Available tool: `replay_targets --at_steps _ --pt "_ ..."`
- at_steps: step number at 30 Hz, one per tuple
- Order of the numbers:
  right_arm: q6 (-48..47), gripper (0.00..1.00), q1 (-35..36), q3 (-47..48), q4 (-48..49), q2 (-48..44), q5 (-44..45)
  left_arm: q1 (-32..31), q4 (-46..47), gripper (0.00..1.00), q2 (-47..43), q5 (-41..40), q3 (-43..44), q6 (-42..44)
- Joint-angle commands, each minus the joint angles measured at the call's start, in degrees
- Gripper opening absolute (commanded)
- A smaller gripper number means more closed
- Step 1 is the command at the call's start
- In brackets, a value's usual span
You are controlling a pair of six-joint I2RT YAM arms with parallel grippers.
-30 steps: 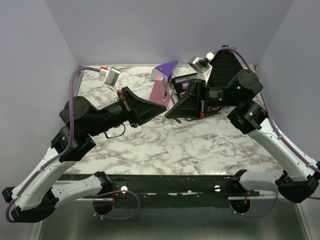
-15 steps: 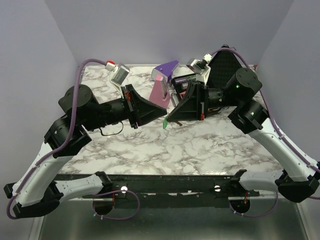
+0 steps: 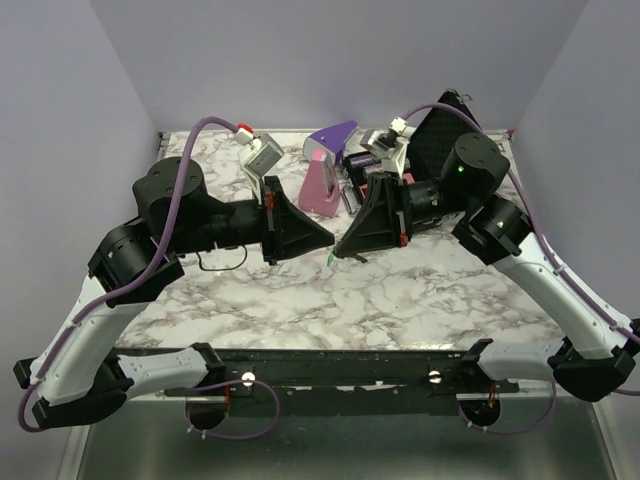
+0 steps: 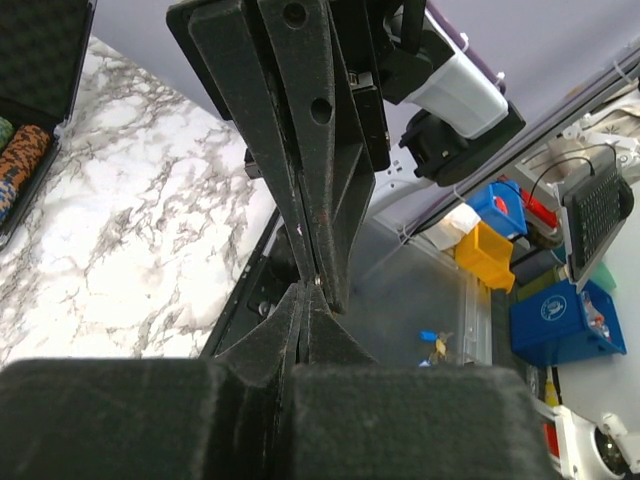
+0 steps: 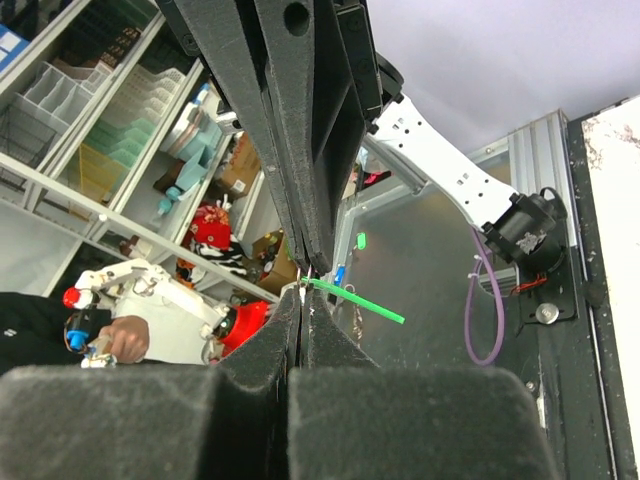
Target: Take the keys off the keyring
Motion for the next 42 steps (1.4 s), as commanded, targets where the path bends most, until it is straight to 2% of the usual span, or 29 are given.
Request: replay_targets --at_steps 1,16,42 --pt "-1.16 0.01 0.26 1.41 -2.58 0.19 -2.11 -0.14 -4.7 0.0 1.32 3.81 3.4 2.96" --pt "-5.11 0.01 0.35 4.13 -10.23 1.24 -4.66 -0.14 -13.94 0.0 8.44 10.92 10.17 7.97" --pt "-7.05 0.01 0.88 5.89 -14.36 2.83 -7.04 -3.39 -25.28 0.0 15.91 12.33 17.73 16.06"
